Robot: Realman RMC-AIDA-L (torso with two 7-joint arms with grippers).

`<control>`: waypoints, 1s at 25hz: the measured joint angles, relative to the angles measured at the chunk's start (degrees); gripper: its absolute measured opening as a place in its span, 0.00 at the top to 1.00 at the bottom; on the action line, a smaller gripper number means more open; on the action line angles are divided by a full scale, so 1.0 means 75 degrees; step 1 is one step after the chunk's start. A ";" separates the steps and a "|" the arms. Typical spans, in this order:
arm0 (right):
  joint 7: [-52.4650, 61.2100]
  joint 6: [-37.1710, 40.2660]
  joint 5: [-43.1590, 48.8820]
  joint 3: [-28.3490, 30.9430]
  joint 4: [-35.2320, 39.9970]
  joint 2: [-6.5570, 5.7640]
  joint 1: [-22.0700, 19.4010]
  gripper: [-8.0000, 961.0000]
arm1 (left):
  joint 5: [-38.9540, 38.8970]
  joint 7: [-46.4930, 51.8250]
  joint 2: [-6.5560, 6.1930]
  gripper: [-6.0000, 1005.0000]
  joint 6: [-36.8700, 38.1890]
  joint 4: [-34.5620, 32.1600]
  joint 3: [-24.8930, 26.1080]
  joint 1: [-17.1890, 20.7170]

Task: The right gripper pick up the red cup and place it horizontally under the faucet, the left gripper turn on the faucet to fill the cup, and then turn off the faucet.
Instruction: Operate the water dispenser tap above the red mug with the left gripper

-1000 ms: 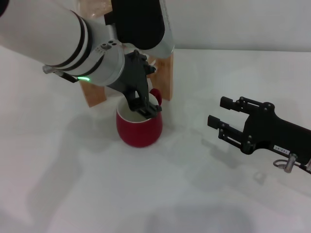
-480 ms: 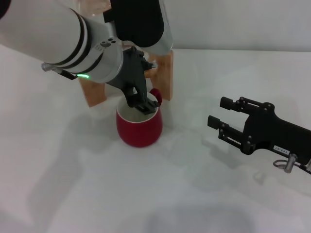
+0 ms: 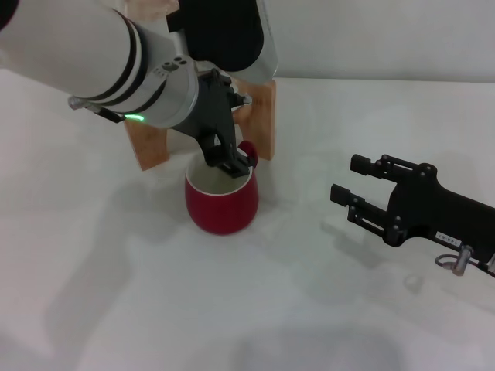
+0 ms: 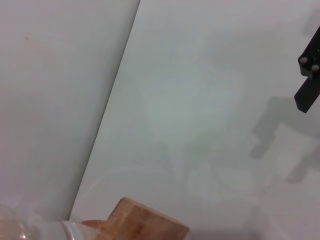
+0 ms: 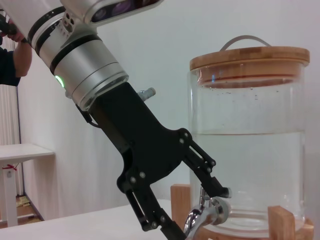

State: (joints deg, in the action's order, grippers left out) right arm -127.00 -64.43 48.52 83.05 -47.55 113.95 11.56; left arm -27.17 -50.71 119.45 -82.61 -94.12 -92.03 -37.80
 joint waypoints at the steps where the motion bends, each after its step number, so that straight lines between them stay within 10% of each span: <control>1: -0.0001 -0.0002 0.0000 0.0000 0.0000 -0.0004 -0.0001 0.45 | 0.0001 0.0000 0.0000 0.12 0.0000 -0.0001 -0.0001 -0.0004; 25: 0.0018 -0.0070 -0.0007 0.0000 0.0001 -0.0007 -0.0018 0.45 | 0.0085 0.0023 0.0000 0.12 0.0107 -0.0001 -0.0375 -0.0021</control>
State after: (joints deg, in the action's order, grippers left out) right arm -126.87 -64.96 48.47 83.05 -47.55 113.90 11.42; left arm -26.53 -50.54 119.44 -81.80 -94.13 -94.84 -37.96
